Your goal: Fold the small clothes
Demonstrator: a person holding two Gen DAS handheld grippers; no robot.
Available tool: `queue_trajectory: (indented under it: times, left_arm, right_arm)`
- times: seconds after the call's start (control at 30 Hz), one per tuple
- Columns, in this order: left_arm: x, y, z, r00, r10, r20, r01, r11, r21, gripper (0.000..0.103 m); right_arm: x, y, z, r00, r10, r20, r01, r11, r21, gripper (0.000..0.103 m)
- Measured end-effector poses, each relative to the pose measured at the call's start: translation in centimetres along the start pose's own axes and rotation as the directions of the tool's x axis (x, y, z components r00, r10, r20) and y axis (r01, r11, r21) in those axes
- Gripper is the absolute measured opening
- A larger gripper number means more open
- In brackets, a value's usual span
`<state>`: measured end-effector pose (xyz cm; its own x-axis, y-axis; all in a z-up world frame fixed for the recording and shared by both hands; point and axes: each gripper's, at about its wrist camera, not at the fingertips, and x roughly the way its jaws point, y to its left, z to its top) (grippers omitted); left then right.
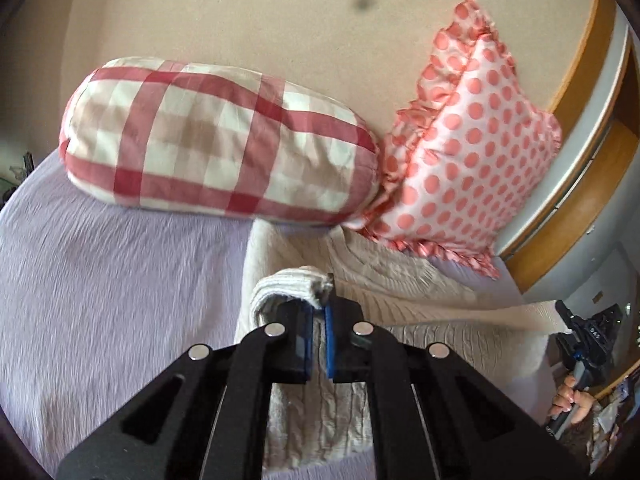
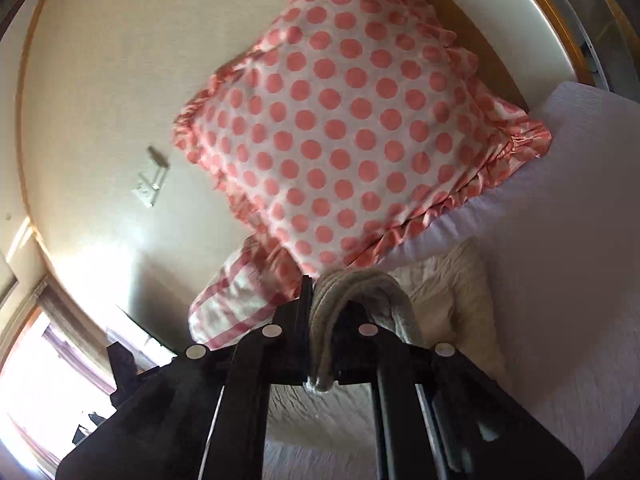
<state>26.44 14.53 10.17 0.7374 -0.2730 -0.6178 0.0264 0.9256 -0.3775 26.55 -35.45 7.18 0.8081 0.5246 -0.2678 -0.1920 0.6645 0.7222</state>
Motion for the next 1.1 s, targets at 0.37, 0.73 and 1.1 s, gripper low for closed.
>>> queue_trajectory:
  times: [0.37, 0.73, 1.1]
  left_arm:
    - [10.8, 0.9, 3.2, 0.979, 0.19, -0.08, -0.189, 0.982, 0.018, 0.036]
    - [4.2, 6.0, -0.5, 0.983, 0.075, -0.168, -0.095, 0.989, -0.116, 0.055]
    - [10.1, 6.5, -2.1, 0.96, -0.113, -0.256, 0.035, 0.956, -0.29, 0.061]
  right_arm:
    - [11.3, -5.9, 2.1, 0.924, -0.327, -0.198, 0.351, 0.931, 0.097, 0.025]
    - [8.1, -0.1, -2.7, 0.935, -0.246, -0.256, 0.226, 0.969, -0.103, 0.091]
    - [8.9, -1.5, -5.2, 0.949, -0.232, -0.213, 0.206, 0.969, -0.139, 0.091]
